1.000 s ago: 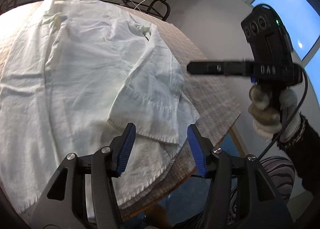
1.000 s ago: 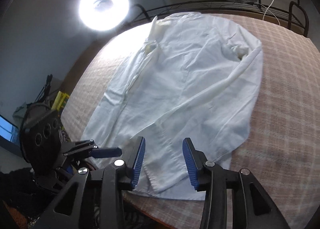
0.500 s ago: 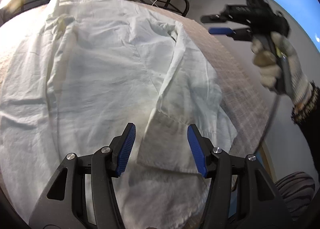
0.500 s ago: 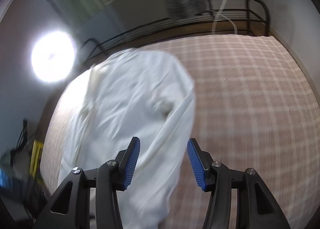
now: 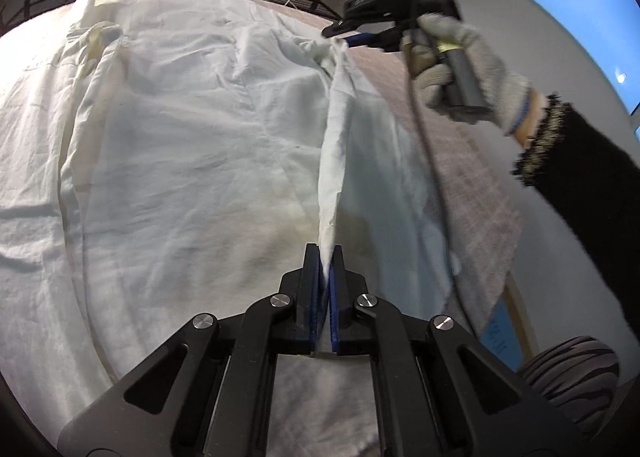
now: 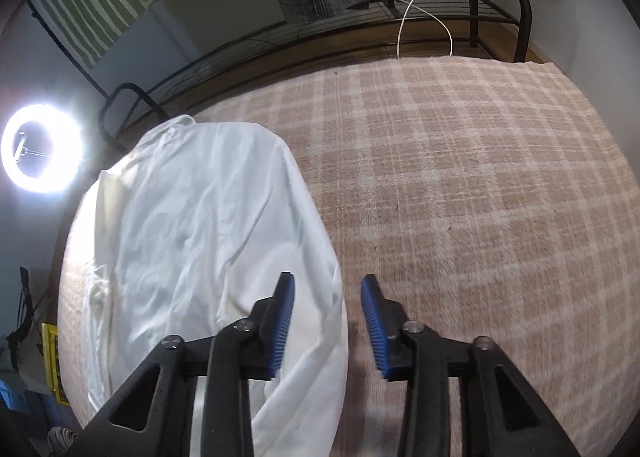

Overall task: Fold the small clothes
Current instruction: 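Grasp the shirt side edge with the left gripper while the right gripper folds it inward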

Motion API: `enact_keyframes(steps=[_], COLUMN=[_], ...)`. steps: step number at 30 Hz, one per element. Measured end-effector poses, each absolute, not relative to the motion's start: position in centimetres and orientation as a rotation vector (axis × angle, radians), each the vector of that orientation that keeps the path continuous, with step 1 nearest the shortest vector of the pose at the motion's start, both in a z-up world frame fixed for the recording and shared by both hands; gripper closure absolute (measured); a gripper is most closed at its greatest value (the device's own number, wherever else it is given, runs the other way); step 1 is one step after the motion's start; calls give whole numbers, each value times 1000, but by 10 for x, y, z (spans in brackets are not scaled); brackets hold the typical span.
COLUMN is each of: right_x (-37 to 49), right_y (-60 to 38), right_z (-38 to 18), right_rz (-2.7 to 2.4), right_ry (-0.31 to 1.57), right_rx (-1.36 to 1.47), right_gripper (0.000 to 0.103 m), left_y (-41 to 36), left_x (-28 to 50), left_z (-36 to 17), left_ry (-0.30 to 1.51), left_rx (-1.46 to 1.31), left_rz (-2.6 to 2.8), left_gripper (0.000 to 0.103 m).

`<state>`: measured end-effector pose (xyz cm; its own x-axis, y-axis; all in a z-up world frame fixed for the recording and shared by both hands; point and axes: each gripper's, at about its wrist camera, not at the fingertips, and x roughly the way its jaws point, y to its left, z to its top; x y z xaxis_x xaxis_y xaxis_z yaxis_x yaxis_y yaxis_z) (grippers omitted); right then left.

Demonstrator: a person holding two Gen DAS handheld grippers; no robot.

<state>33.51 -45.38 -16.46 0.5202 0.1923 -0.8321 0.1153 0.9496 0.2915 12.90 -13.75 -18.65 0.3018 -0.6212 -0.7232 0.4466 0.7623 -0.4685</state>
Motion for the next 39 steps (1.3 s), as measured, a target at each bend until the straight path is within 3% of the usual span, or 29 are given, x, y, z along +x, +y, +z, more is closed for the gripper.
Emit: enact_keyframes(steps=[1,2,15,27,30,32,39], right_x=[338,340,336,377,379,378,352], right_y=[-454,-454,-366,-282,-285,-288,-303], right_z=[-167,-170,-101,-161,-172,-176,-151], right_rz=[52,58,202,242,263,284,302], right_ry=[1037,1043,920,1042,1061,1067,1000], right_rx=[333,341,136,-52,-10,20,80], right_gripper=[97,103,103,103,99,76,73], left_y=[-137,-137,-132,-133,-136,-138,-134], left_x=[128,127,94,99,100,100,94], left_z=[-185,-184,-178,-218,-216,-214,-211], left_ry=[1048,1052,1119,1216,1211,1210,1221], left_rx=[-206,-222,-535,-563,-543,-539,-528], left_rz=[-725,-736,-845,-770,-771,-770,-763], left_gripper=[102,102,103,103,103,103,103])
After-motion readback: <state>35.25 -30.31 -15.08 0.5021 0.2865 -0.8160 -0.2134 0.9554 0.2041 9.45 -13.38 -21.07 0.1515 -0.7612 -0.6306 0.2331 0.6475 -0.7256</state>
